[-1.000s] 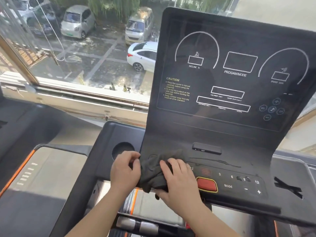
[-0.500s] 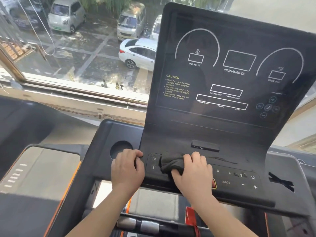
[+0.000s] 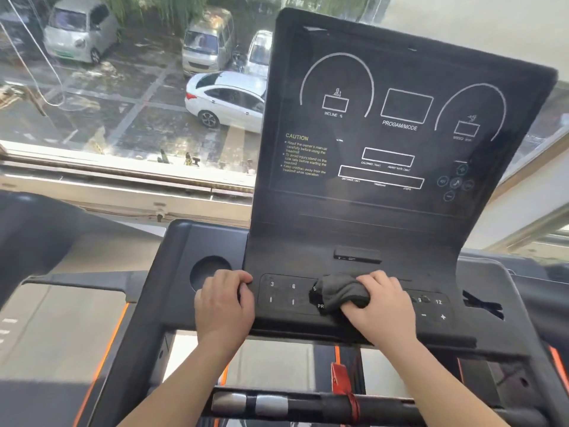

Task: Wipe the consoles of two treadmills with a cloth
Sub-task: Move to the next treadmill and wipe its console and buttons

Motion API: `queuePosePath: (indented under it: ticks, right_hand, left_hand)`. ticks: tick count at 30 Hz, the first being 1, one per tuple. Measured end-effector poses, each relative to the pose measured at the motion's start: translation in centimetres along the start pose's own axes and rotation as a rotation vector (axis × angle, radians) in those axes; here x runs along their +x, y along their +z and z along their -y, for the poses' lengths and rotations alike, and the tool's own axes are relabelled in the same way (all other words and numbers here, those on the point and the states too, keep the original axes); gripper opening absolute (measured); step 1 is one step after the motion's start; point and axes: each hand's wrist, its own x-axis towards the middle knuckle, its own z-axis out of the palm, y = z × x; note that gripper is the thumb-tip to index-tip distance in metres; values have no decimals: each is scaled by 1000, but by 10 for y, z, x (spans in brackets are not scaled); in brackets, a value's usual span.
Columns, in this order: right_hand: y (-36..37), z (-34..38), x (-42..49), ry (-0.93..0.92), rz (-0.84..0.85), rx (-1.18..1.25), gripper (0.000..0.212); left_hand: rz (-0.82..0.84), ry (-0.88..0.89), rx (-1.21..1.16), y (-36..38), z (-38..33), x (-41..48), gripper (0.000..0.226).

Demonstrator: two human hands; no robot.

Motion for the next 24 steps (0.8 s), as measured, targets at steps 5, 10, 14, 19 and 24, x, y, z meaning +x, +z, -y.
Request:
queuePosePath:
  ticks: [5,10,14,19,24]
  right_hand:
    - [4,41,-4,16,0,-76,31]
    - [5,50,-14,-239,57,58,35]
    - [-3,8,3,-302,84,41,40]
    - [-16,-62,22,-129,81,8,37]
    - [-23,-126,24,70,96,-62,40]
  left_hand:
    - [24,-97,28,3,-11,2,22]
    - [33,-214,-84,2,-23,-4,25]
    - [8,-175,-161,10,-60,-16,28]
    - [22,-39,-240,34,-110,-32,31]
    - [99,3,-235,65,-142,-42,28]
